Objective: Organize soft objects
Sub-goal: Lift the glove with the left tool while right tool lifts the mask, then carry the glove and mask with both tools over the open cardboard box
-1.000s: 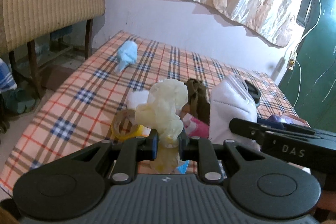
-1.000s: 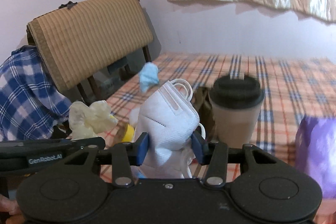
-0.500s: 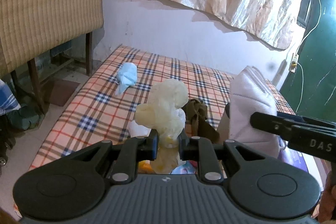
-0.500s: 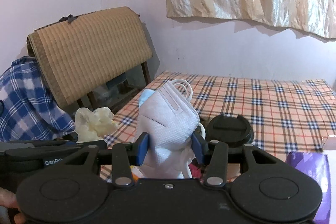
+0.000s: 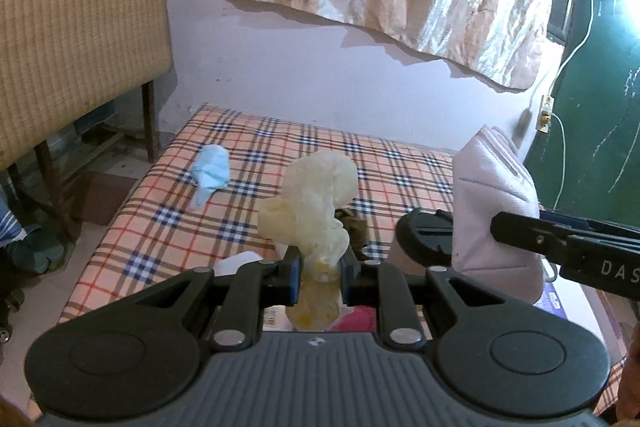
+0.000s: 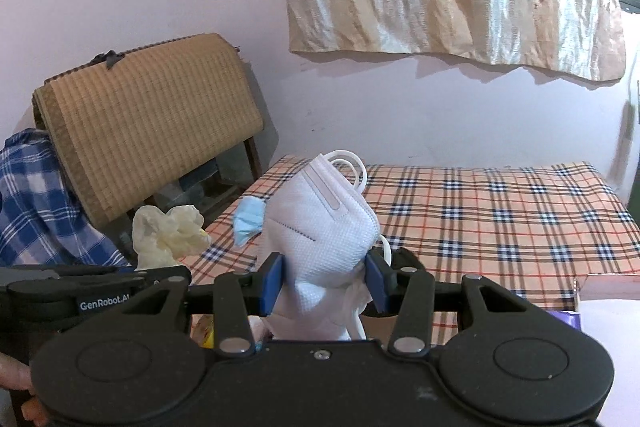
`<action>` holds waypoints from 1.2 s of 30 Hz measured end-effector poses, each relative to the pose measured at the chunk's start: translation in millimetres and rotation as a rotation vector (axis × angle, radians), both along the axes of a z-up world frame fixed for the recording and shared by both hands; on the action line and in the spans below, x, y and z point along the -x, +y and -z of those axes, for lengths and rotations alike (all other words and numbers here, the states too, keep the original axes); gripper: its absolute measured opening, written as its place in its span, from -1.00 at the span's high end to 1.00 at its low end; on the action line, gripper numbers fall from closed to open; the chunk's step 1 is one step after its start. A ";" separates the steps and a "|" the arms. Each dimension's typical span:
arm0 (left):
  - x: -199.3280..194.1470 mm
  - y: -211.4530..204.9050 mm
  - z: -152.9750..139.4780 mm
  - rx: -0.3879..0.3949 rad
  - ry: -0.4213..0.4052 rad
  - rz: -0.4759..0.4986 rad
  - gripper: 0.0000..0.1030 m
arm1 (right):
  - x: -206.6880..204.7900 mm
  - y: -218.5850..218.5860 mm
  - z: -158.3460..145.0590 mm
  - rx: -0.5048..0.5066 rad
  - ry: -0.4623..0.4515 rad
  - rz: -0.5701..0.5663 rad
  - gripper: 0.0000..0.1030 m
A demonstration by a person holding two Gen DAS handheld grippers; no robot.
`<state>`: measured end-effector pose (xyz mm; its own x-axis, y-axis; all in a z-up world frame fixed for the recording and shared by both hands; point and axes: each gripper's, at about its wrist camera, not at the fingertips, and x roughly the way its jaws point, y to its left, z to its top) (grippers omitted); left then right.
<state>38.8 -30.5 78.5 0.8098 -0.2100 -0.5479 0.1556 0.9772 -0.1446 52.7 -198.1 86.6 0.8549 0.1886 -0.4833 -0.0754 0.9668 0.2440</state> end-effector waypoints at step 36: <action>-8.6 -96.2 14.8 0.019 0.035 0.203 0.60 | 37.2 -93.9 14.3 -0.016 0.031 0.200 -0.05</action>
